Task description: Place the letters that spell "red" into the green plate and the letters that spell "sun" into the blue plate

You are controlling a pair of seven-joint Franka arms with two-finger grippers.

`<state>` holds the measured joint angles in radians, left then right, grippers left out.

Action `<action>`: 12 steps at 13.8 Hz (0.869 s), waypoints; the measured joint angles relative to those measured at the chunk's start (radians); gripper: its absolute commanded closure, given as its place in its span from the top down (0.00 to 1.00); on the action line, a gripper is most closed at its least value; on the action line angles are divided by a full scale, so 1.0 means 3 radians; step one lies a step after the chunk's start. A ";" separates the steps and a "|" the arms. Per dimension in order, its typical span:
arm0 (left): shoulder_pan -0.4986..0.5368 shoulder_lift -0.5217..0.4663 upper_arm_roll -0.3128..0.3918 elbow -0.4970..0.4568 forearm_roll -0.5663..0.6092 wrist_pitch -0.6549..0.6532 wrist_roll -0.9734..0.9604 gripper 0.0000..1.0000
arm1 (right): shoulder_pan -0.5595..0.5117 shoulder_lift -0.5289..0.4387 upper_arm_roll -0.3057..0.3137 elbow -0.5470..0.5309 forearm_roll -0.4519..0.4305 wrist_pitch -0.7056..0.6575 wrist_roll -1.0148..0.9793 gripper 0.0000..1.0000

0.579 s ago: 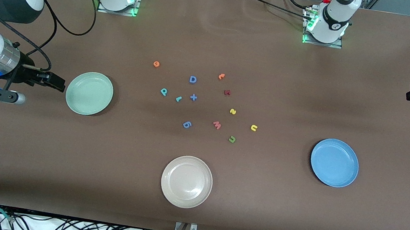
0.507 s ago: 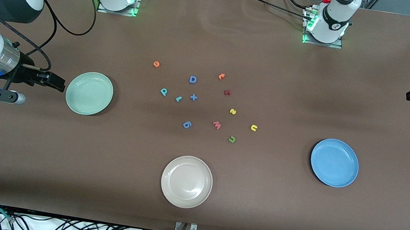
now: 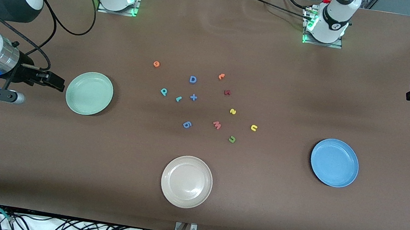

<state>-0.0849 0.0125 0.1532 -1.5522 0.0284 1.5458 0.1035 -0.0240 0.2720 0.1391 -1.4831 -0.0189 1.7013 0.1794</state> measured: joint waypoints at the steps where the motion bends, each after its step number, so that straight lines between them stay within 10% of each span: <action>1: -0.0001 0.0001 0.0000 0.0000 0.0000 0.0000 0.0000 1.00 | 0.0000 0.0000 0.0000 0.0000 0.0000 -0.0001 0.0004 1.00; 12: -0.0004 0.0030 -0.0001 0.0000 0.0000 0.0000 0.0000 1.00 | -0.0003 0.0006 -0.0008 -0.0001 0.0000 -0.0091 0.0013 1.00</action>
<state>-0.0860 0.0215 0.1531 -1.5522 0.0284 1.5458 0.1035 -0.0249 0.2738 0.1367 -1.4835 -0.0191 1.6739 0.1833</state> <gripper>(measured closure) 0.000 0.000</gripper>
